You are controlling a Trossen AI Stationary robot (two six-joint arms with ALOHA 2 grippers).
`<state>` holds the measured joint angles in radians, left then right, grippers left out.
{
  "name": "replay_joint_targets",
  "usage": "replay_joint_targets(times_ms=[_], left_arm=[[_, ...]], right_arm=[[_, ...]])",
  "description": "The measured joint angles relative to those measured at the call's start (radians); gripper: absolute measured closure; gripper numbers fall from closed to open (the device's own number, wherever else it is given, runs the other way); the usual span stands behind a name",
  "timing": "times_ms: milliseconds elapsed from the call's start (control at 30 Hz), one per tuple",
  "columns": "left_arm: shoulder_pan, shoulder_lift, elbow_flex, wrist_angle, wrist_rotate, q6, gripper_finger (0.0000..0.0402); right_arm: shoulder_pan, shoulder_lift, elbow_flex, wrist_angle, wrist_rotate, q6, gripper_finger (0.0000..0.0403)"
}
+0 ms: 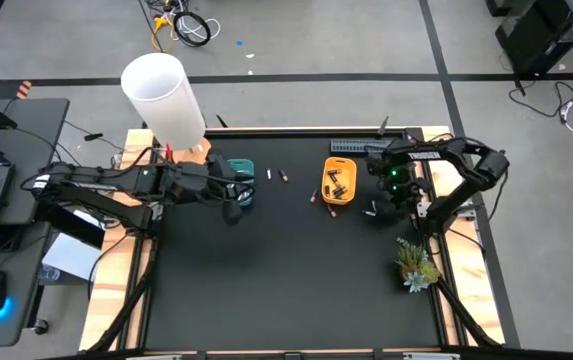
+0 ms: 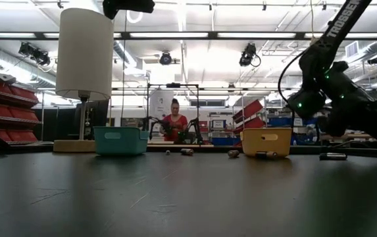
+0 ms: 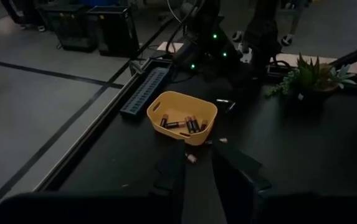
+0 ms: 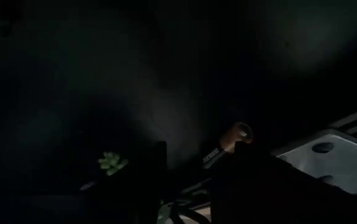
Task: Sort batteries
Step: Put the black battery into the yellow bin
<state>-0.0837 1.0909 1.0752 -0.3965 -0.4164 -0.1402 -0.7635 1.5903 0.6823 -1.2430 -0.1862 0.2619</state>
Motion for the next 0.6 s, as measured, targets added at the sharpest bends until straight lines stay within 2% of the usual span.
replay_joint_targets(times_ms=[100,367,600], left_arm=[[0.001,0.0,0.0,0.0,0.0,0.003,0.0312],[0.0,0.0,0.0,-0.002,0.0,0.0,0.0312],[0.001,-0.009,0.0,-0.005,0.0,0.006,0.0312]], right_arm=[[0.002,0.048,0.0,0.002,0.036,0.019,0.0206],[0.003,0.172,0.001,0.003,0.038,0.028,0.0206],[0.018,0.21,0.022,-0.025,0.028,0.004,0.0206]])
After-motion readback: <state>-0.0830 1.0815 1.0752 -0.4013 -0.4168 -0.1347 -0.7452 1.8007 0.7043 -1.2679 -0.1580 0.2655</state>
